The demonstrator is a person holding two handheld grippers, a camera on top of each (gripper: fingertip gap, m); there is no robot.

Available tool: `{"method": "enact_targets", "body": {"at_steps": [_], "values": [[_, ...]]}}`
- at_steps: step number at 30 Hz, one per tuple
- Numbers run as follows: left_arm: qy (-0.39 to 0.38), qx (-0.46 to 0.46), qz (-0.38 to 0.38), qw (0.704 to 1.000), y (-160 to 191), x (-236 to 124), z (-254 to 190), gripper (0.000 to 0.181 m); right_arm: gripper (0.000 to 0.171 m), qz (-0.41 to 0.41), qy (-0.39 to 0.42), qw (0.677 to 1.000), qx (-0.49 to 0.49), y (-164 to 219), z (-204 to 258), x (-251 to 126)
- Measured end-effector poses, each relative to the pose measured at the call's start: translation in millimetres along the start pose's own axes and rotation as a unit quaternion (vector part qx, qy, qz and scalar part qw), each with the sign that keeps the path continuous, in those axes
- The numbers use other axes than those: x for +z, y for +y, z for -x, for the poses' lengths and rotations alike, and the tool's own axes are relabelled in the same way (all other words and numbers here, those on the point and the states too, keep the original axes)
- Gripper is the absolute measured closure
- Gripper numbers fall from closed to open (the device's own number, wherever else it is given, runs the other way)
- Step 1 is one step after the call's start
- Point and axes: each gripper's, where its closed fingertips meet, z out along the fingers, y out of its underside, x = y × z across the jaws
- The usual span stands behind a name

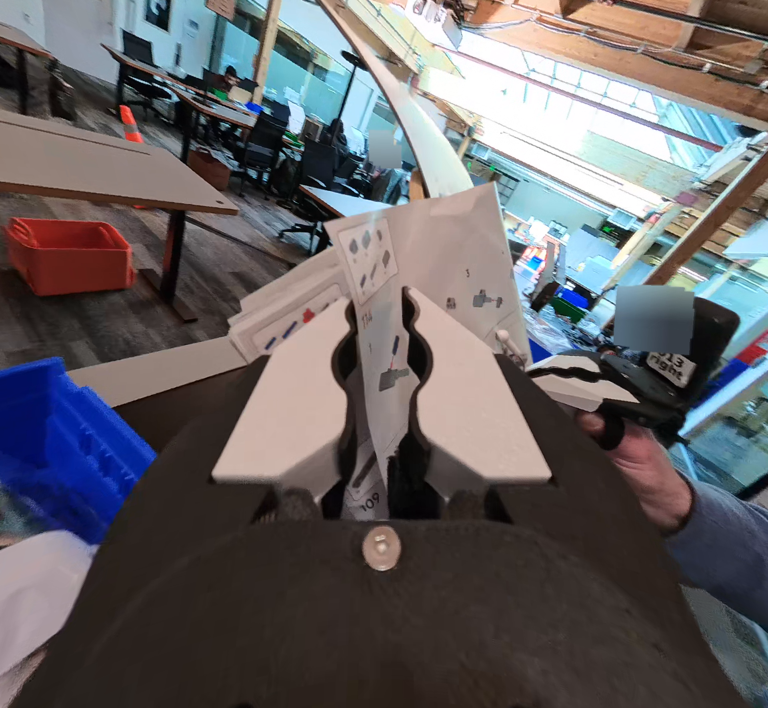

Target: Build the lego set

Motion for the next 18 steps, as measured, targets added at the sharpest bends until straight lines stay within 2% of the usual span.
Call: {"method": "enact_targets", "body": {"at_steps": [5,10,12,14,18], "values": [[-0.047,0.025,-0.018,0.998,-12.3,-22.6,1.3,0.153,0.151,-0.014,0.006,1.0,-0.024,-20.1,3.6,-20.1],[-0.096,0.113,-0.018,0.989,-24.0,-48.1,-26.4,0.149,0.146,-0.019,0.006,0.997,-0.071,-52.3,6.5,-76.5],[-0.106,0.159,-0.008,0.982,-21.7,-55.7,-49.6,0.149,0.146,-0.019,0.022,0.996,-0.082,-59.9,-3.3,-109.6],[-0.081,0.19,-0.031,0.978,-21.2,-59.3,-88.9,0.15,0.146,-0.005,0.042,0.996,-0.077,-59.7,-20.6,-146.6],[-0.02,0.217,-0.01,0.976,14.3,-44.9,-159.9,0.157,0.144,0.061,0.1,0.991,-0.059,-31.8,-69.7,-224.6]]}}
